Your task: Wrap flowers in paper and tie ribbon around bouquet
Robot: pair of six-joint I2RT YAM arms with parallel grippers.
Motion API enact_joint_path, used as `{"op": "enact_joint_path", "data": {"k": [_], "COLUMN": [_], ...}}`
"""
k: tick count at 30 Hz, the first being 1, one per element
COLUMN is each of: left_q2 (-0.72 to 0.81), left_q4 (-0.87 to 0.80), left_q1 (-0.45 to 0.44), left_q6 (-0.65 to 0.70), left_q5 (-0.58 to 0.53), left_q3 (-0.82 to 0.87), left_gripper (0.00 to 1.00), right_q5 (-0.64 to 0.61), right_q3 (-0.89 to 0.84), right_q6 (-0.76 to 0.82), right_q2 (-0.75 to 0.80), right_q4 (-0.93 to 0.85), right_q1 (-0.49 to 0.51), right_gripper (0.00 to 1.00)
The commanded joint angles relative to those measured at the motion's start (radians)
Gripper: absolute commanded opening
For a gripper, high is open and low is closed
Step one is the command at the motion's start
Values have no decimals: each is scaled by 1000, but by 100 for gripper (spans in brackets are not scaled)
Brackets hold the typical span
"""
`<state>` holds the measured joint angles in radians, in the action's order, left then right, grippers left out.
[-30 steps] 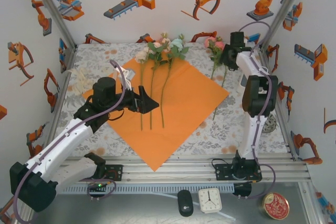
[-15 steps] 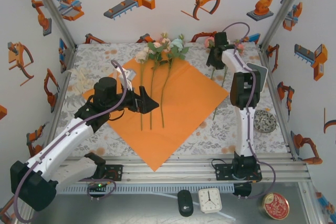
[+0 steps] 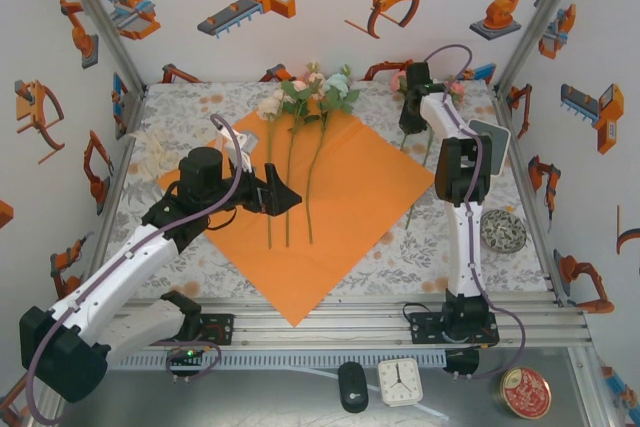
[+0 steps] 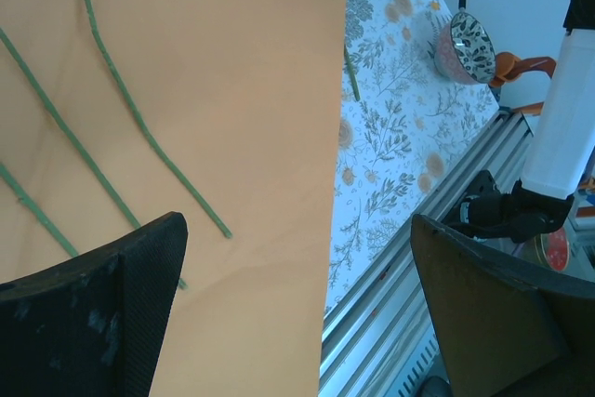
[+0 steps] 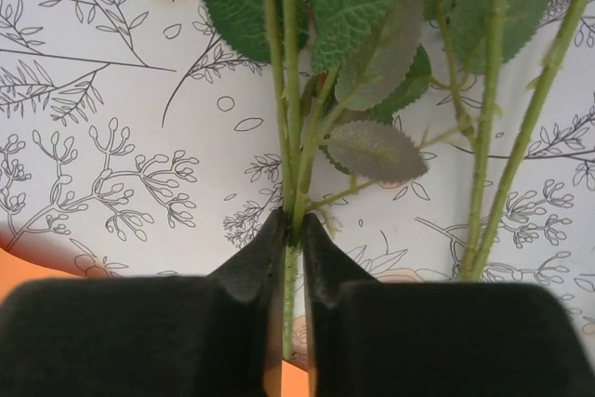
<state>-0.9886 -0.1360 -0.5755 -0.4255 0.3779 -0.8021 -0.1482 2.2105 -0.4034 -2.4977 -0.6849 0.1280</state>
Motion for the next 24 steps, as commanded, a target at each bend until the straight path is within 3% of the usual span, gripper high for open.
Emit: {"op": "enact_joint_path", "data": {"k": [1,6,14,17,21,24], "left_q2": [21,33,90,117,147,162], "left_q4": [-19,-57,-146,-182,-214,-224], "left_q1": [-3,-4,5,18,46,70], "left_q6": [33,40,34,32,29,16], "left_q5": [-24,-95,-294,-357,-381,-380], "left_q3": [-16,-30,-37,-37,-39,-41], "left_gripper": [97,97,97,97,97,97], "right_q5": [-44,-79,-184,-225,-133,69], "right_q3": [44,32,-193,-194,-118,-10], "right_q6": [39,121,243,317,296,180], "right_q2": [15,153,464,522,556,535], "right_q4": [-34,17,342,388,296,147], "right_q1": [9,7,16,29,33,38], "right_gripper": [3,0,0,0,0,0]}}
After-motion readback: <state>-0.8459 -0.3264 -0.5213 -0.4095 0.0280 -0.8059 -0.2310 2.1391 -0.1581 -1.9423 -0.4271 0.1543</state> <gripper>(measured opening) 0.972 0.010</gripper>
